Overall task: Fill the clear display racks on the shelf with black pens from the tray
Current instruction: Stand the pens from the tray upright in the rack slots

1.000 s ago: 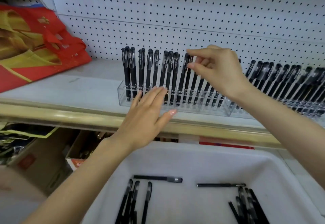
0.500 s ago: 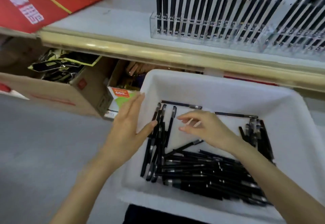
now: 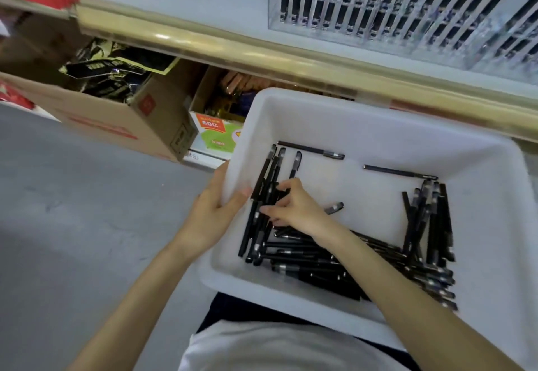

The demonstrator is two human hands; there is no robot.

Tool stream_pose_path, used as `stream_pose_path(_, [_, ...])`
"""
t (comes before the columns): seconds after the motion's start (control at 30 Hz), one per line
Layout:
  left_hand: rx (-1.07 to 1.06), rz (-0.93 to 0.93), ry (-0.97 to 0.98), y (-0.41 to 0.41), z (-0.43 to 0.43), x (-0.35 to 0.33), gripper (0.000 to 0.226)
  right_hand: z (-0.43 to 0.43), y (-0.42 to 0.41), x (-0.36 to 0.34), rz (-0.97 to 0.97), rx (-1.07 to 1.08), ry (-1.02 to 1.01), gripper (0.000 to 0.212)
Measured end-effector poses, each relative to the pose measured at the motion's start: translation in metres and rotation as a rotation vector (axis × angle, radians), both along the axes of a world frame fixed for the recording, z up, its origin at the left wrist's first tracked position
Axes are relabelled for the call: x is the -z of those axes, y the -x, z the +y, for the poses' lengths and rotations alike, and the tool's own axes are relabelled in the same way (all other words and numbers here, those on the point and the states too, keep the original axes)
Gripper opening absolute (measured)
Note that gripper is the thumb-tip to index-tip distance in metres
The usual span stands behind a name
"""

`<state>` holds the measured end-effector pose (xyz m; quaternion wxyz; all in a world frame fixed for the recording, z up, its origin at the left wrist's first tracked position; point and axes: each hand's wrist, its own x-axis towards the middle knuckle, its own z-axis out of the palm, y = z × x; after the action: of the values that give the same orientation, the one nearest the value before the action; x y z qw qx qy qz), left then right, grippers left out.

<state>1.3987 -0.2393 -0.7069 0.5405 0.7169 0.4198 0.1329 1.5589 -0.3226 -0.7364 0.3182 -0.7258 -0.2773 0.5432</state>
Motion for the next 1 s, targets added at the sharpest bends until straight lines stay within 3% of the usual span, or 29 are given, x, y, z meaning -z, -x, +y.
stream_pose_path(0.2, [-0.013, -0.031, -0.021, -0.005, -0.006, -0.005, 0.054, -0.007, 0.014, -0.002, 0.338, 0.19, 0.062, 0.052])
stream_pose_path(0.33, [-0.019, -0.055, -0.023, -0.008, -0.012, -0.007, 0.056, -0.012, 0.02, -0.004, 0.457, 0.204, 0.074, 0.032])
stream_pose_path(0.6, [0.019, -0.112, 0.012, -0.019, -0.024, -0.008, 0.055, -0.03, 0.009, -0.002, 0.374, 0.172, 0.002, 0.018])
stream_pose_path(0.83, [0.019, -0.07, -0.004, -0.023, -0.02, -0.006, 0.052, -0.035, -0.018, -0.021, 0.331, 0.256, -0.026, 0.028])
stream_pose_path(1.0, [-0.063, -0.03, -0.085, -0.035, -0.009, -0.017, 0.05, -0.033, -0.042, -0.038, 0.084, 0.168, -0.092, 0.026])
